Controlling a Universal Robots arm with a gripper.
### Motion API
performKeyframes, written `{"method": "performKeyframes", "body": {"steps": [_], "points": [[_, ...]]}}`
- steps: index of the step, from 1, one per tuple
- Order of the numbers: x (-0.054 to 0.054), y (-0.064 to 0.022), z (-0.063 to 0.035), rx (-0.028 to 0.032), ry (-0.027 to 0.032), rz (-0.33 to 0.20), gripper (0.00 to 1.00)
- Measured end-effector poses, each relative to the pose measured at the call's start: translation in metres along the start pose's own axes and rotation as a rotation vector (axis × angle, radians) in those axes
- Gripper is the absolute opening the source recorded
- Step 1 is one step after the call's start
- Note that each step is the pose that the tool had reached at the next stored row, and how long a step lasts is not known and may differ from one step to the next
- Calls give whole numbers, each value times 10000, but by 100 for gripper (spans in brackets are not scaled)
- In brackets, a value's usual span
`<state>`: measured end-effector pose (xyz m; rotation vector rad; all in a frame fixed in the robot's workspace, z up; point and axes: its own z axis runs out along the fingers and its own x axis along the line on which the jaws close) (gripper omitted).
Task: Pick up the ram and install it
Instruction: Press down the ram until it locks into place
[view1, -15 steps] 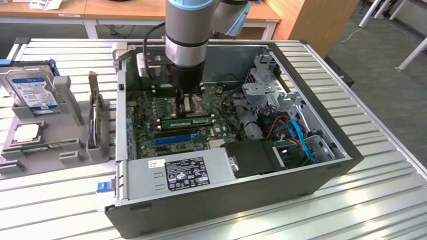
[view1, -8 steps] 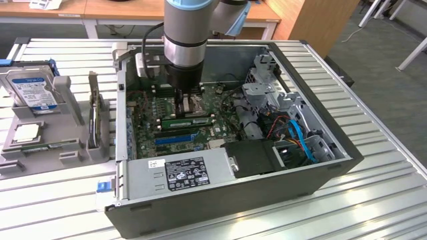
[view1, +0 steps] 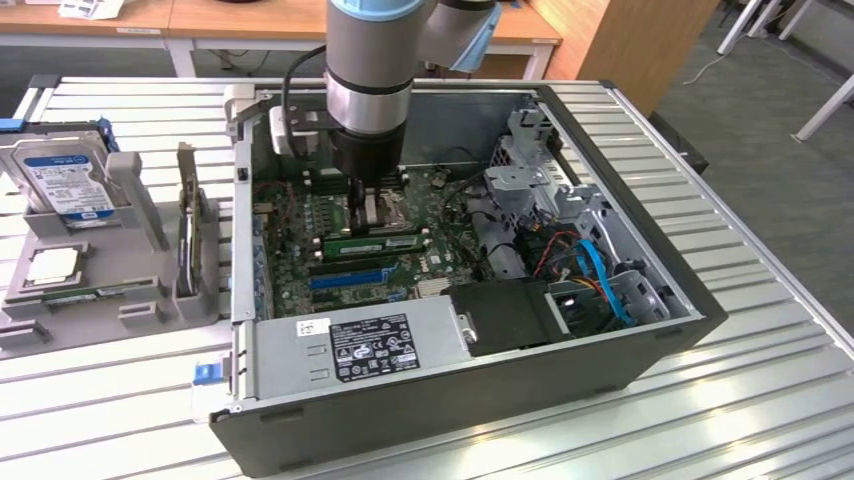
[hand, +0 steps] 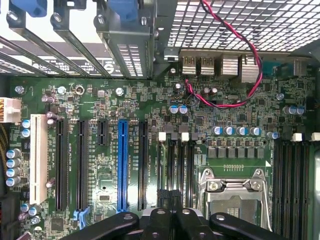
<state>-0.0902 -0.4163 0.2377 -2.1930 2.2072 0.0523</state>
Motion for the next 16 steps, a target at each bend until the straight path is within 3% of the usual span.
{"method": "performKeyframes", "body": {"steps": [16], "points": [[2, 0, 36, -1, 1, 0, 10]]}}
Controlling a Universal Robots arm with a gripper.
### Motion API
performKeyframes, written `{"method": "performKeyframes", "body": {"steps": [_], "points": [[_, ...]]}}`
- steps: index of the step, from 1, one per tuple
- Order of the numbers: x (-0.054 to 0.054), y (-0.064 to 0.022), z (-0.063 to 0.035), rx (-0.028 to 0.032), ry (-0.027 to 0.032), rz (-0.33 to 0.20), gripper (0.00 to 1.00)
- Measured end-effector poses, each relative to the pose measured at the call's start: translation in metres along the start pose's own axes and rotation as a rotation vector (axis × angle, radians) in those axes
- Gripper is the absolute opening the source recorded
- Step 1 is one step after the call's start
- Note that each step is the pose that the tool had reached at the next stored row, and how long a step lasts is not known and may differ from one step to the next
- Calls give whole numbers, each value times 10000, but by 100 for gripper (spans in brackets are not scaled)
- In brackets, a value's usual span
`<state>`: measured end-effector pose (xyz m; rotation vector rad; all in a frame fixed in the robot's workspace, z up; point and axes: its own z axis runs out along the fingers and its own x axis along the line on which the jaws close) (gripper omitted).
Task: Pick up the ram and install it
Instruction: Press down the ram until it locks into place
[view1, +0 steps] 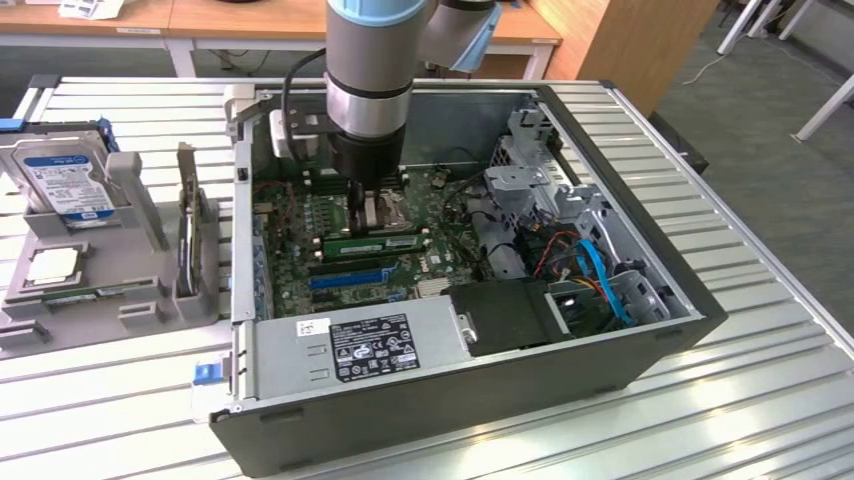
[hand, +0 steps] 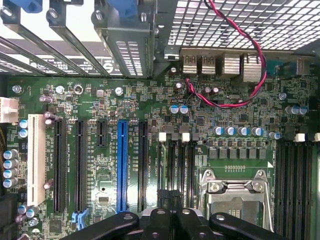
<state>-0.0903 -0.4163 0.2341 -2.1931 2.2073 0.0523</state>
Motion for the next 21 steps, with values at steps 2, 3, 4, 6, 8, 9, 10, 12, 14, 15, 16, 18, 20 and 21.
{"method": "performKeyframes", "body": {"steps": [2, 3, 4, 6, 8, 9, 10, 12, 14, 15, 16, 18, 20, 21], "points": [[1, 0, 4, 0, 1, 0, 10], [2, 1, 7, 0, 0, 1, 10], [2, 1, 10, 1, -2, 1, 10], [3, 1, 15, 1, -1, 0, 10], [4, 1, 19, 0, -1, 0, 10], [4, 1, 21, 0, -1, 0, 10], [5, 1, 22, 0, 0, 0, 10], [6, 1, 26, 1, -1, 0, 10], [7, 2, 30, 0, -1, 0, 10], [8, 2, 33, 1, -2, 0, 10], [8, 2, 34, 1, -2, 0, 10], [9, 2, 34, 0, -2, 0, 10], [9, 2, 34, 0, -2, 0, 10], [9, 2, 36, 1, -3, 0, 10]]}}
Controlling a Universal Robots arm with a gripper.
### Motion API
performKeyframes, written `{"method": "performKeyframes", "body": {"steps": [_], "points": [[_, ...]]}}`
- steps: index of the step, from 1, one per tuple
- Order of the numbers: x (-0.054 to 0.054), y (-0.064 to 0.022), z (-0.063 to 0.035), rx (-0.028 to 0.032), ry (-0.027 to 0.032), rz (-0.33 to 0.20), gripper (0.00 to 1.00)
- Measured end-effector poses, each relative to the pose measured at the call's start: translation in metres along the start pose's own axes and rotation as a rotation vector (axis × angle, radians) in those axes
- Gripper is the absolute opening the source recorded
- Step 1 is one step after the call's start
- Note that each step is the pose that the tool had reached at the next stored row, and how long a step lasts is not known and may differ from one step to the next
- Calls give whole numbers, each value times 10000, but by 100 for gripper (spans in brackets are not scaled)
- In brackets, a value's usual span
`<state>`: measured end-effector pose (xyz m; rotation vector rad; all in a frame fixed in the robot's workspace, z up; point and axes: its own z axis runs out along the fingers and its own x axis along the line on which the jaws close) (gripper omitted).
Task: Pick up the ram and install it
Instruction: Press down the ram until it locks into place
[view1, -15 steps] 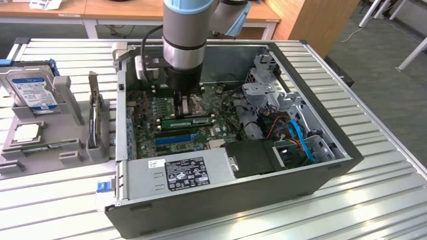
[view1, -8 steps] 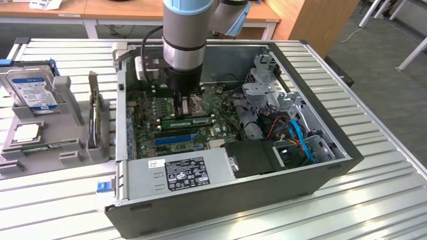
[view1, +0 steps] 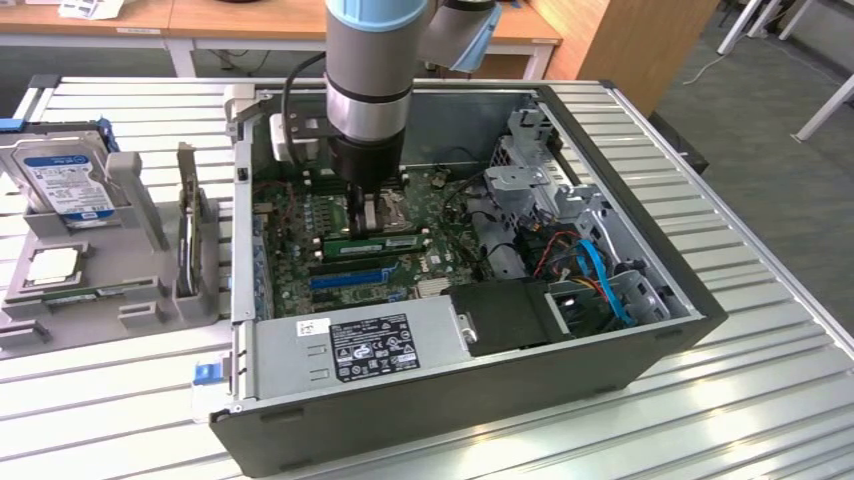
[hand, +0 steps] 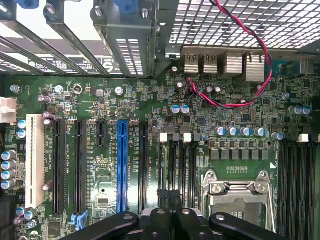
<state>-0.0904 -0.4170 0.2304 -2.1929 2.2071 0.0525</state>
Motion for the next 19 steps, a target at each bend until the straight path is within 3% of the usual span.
{"method": "performKeyframes", "body": {"steps": [19], "points": [[21, 0, 27, 0, -1, 0, 10]]}}
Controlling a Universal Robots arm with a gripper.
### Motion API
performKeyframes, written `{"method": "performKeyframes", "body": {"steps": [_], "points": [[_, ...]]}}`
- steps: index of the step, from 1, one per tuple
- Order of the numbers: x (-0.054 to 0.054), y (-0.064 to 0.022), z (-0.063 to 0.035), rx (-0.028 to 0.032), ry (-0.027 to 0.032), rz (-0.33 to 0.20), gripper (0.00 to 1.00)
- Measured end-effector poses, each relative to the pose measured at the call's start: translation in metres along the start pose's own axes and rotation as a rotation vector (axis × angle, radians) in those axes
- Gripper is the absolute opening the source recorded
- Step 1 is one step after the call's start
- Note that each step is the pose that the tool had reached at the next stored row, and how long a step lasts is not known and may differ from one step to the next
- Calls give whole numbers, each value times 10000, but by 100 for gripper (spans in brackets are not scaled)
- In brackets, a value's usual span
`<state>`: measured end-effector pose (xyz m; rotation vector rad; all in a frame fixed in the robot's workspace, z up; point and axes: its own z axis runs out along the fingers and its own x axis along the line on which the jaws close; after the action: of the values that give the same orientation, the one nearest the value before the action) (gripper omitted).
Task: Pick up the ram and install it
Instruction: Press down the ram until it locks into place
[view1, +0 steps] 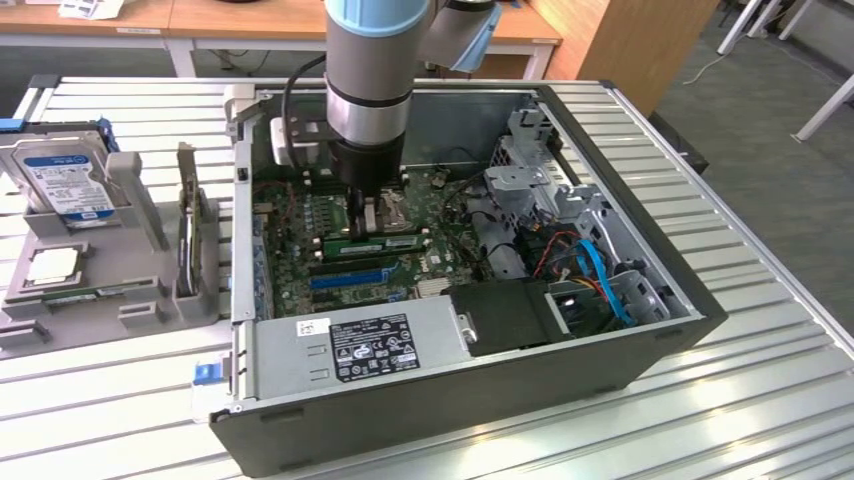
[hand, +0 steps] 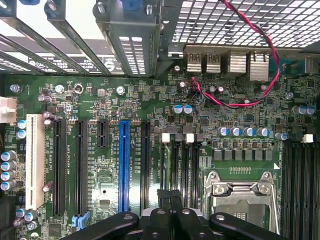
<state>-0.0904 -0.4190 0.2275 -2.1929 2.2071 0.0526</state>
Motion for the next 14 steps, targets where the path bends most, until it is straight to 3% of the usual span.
{"method": "performKeyframes", "body": {"steps": [14], "points": [[7, 0, 20, -2, 3, 0, 10]]}}
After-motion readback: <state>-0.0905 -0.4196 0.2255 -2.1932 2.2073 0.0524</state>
